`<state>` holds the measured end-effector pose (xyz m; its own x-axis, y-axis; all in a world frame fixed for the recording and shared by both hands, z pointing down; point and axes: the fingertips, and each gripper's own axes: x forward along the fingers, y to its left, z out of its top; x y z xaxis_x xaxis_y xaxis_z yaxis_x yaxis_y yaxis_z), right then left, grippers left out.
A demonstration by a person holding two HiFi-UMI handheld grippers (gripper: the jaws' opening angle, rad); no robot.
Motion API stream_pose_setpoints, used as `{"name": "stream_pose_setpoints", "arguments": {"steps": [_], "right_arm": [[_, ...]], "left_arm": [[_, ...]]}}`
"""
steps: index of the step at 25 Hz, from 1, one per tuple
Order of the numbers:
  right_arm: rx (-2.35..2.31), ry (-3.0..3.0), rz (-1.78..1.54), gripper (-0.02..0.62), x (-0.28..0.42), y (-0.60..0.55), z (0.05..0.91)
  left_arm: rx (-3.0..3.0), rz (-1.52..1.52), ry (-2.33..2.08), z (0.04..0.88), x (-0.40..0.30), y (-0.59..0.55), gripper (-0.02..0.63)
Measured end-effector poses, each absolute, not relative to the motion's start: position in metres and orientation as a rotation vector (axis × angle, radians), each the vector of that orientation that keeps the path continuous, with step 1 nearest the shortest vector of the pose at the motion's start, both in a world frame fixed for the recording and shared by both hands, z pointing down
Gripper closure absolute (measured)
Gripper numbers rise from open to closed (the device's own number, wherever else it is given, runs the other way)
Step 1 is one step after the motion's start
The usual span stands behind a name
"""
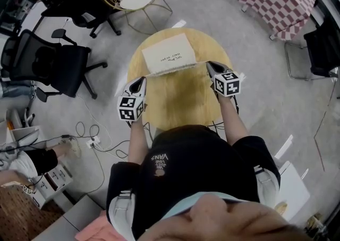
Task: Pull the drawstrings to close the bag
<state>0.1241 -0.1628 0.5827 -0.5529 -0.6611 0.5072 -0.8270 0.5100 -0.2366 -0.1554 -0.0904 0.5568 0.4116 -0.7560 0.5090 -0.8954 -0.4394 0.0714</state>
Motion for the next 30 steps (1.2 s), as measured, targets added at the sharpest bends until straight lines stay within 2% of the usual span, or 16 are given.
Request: {"name": "stream_pose_setpoints", "arguments": {"steps": [30], "right_arm": [[1.346,-2.381,0.696,0.591,0.161,-0.149,0.58]], "left_arm": [[2.293,0.576,-1.563,0.545,-0.171,-0.069,0.586]]}}
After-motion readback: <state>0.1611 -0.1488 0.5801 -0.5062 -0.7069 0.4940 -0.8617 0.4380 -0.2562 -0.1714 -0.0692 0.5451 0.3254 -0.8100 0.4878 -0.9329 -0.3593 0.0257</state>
